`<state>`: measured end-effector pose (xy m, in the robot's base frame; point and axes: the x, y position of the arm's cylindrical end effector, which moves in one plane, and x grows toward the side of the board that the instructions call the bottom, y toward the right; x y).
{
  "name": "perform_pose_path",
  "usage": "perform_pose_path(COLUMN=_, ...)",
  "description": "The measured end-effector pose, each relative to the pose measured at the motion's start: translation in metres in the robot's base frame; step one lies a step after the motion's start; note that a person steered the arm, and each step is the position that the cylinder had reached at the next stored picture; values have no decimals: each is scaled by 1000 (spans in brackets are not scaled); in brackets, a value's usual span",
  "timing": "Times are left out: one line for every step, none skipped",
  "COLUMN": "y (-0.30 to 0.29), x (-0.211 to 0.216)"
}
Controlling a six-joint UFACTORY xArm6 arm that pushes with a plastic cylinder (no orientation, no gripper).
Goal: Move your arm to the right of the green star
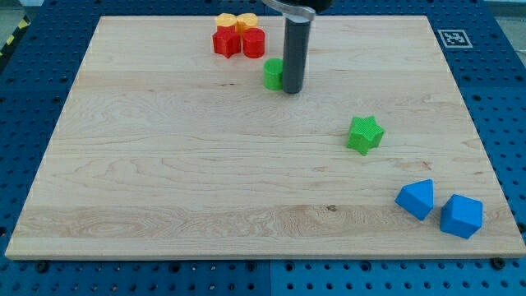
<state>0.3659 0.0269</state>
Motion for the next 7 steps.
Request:
perform_pose_path(y=-40, x=-25)
perform_pose_path(y=-62, x=-36)
perform_pose_path(y=-35, x=-9)
perform_pose_path(y=-1, x=11)
perform_pose_path(y=24, x=-2)
perform_pose_path(y=80, x=2)
perform_pose_path(y=97, x=4)
